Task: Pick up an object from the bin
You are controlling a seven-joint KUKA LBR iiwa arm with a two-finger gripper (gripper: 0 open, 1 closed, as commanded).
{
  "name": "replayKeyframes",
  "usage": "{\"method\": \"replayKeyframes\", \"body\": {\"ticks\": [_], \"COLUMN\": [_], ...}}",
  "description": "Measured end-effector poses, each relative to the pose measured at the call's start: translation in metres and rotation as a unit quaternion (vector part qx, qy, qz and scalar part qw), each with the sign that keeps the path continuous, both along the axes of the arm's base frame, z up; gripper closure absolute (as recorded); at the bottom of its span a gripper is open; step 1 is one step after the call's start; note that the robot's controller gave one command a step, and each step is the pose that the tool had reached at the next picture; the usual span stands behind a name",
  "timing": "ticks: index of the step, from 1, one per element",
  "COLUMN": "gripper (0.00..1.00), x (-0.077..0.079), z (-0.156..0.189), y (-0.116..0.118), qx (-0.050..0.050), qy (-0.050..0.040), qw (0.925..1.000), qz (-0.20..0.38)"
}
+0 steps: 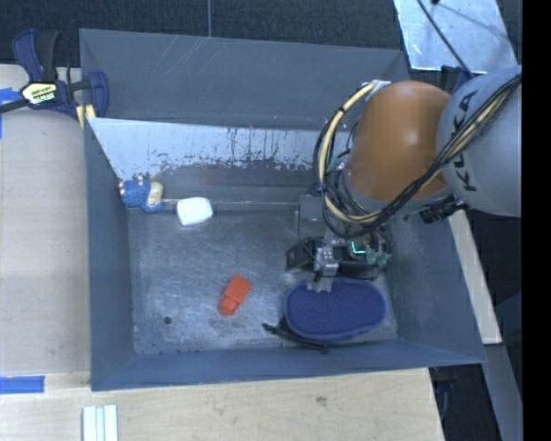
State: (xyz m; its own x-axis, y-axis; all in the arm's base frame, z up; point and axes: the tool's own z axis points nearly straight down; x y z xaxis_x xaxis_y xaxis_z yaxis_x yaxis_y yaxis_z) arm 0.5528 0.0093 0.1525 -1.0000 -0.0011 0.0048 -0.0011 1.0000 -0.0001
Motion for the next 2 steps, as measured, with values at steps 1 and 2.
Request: {"method": "replayKeyframes", "body": {"ticks": [1, 2], "gripper": [0.0, 1.0], "x": [-0.0007, 0.0003], "z": [-0.0805, -0.0767], "y": [-0.087, -0.0857], "qx": [0.002, 0.001], "qy": [-0.0035, -0.0033], "qw": [0.9986, 0.9987], "qz": [-0.053, -0.05]}}
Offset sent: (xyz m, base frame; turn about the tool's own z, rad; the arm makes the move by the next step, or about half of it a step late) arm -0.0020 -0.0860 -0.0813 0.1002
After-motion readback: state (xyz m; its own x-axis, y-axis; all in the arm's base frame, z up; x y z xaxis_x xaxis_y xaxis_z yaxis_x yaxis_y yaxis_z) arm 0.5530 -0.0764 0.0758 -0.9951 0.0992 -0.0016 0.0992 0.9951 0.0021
